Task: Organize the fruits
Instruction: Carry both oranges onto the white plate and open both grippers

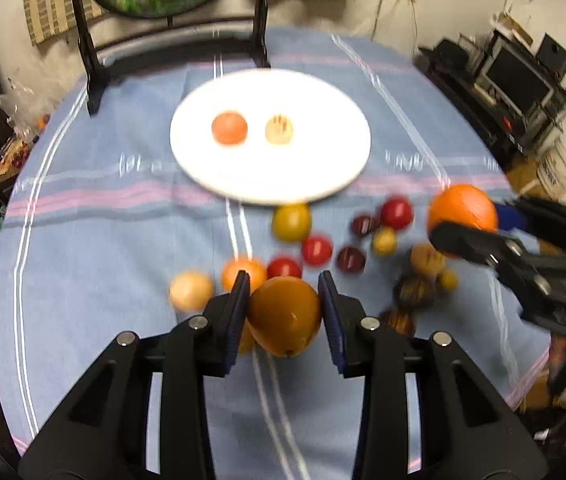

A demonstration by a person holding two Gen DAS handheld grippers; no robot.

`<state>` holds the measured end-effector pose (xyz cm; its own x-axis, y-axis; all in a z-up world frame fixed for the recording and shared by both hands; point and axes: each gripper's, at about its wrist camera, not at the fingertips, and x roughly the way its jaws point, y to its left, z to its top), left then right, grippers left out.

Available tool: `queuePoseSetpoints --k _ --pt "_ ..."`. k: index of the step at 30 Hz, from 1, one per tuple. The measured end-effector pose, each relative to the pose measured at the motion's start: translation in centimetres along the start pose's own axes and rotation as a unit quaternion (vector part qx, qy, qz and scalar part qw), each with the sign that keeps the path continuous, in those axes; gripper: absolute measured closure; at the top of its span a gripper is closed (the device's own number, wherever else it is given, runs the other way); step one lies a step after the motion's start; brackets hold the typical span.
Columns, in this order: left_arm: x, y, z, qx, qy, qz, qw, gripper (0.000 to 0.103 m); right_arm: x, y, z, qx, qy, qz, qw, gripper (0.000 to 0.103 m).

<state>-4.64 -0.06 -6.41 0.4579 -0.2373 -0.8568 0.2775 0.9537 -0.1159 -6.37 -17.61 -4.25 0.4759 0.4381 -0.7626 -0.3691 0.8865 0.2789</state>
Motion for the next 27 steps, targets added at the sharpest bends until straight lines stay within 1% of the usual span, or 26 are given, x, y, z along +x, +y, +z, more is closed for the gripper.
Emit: queuePoseSetpoints --k 2,5,8,13,18,27 --pt "-0.1 -0.6 1.7 0.001 -0.012 0.01 0.9999 0.067 -1.3 -0.2 0.9 0.011 -0.021 0.002 1.0 0.067" --pt "-0.2 -2.0 2.9 0.012 -0.021 0.02 0.9995 0.067 -1.9 -0.6 1.1 0.025 -0.033 0.003 0.999 0.067" --pt "0.2 -2.9 2.9 0.02 -0.015 0.028 0.9993 0.067 -1.2 -0.9 0.7 0.033 -0.024 0.006 0.999 0.067" --pt "1.0 -3.4 2.8 0.021 -0.004 0.029 0.9994 0.067 0.1 -0.9 0.0 0.044 -0.009 0.015 0.999 0.067" --pt "2.1 -2.8 3.5 0.016 0.005 0.031 0.9994 0.067 1.0 -1.8 0.6 0.05 -0.004 0.018 0.999 0.067" --pt "4.0 -1.8 6.3 0.01 0.003 0.041 0.9991 0.067 3.4 -3.4 3.5 0.043 0.008 0.024 0.999 0.067"
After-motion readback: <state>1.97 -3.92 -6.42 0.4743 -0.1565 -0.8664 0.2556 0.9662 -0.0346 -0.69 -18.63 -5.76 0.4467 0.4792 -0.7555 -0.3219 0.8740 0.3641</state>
